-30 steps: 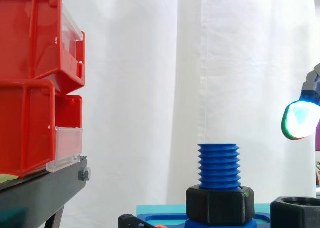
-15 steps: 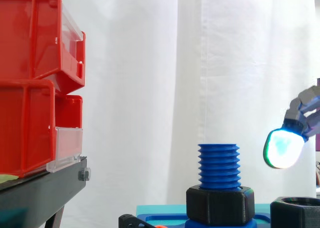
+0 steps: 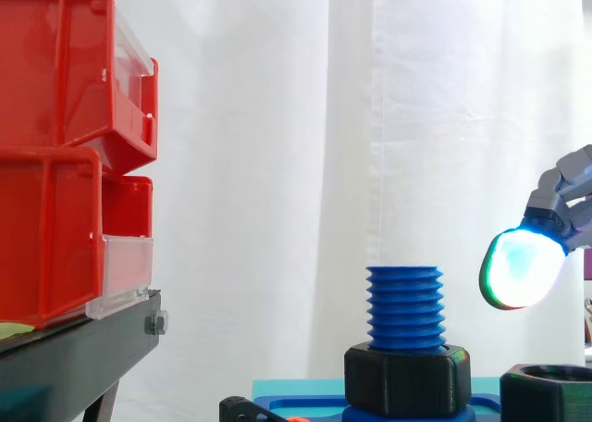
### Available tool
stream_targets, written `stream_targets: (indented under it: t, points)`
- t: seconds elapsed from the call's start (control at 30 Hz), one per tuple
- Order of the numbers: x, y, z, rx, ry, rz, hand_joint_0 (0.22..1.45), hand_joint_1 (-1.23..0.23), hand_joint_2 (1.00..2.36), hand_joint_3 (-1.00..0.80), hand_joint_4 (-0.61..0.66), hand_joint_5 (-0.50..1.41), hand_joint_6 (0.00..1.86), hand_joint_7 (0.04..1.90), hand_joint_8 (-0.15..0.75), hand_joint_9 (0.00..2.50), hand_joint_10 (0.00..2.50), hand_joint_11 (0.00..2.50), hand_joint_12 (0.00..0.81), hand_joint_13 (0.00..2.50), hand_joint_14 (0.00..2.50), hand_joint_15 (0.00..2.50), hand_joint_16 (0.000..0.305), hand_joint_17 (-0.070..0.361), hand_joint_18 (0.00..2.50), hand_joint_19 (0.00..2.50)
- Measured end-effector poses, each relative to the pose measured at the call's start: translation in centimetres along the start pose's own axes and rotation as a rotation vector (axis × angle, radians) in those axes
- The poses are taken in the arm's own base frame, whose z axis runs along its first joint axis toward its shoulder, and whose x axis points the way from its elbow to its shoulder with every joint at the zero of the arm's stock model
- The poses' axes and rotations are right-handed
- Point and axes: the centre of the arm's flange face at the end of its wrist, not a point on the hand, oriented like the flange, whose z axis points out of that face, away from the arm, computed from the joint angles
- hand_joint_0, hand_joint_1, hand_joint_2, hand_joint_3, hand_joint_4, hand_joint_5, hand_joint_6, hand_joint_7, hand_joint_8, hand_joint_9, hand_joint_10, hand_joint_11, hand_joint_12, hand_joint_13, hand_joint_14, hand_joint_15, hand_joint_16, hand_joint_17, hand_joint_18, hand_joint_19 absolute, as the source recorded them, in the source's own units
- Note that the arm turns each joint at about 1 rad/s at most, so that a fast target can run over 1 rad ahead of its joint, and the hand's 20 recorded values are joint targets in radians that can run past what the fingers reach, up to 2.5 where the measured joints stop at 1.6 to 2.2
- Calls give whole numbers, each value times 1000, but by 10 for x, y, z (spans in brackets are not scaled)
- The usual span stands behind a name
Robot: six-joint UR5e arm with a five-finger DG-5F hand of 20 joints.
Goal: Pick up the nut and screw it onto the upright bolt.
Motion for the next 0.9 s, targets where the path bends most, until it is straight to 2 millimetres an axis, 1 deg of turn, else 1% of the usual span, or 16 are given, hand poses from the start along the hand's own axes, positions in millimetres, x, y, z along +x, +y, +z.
stream_targets:
  t: [0.2, 0.43, 0.6, 0.77, 0.9]
  points:
    - [3, 6, -5, -10, 4, -4, 317, -656, 1000, -500, 185, -293, 502, 770, 297, 137, 0, 40, 405, 135, 0, 0, 55, 123, 0, 0]
    - [5, 7, -6, -2, -5, -18, 321, -665, 1000, -500, 201, -286, 502, 767, 307, 175, 0, 27, 403, 178, 0, 0, 54, 122, 15, 0]
    - [6, 9, -6, 3, -16, -17, 324, -639, 1000, -500, 211, -280, 502, 764, 316, 210, 0, 16, 404, 202, 0, 0, 54, 121, 51, 0]
    - [22, 11, -1, 7, -18, -34, 326, -629, 1000, -500, 216, -276, 502, 775, 321, 231, 0, 39, 401, 214, 0, 0, 53, 120, 60, 0]
    - [28, 14, 1, 5, -14, -42, 338, -641, 1000, -500, 240, -255, 502, 824, 327, 305, 0, 74, 391, 250, 0, 0, 51, 114, 86, 0]
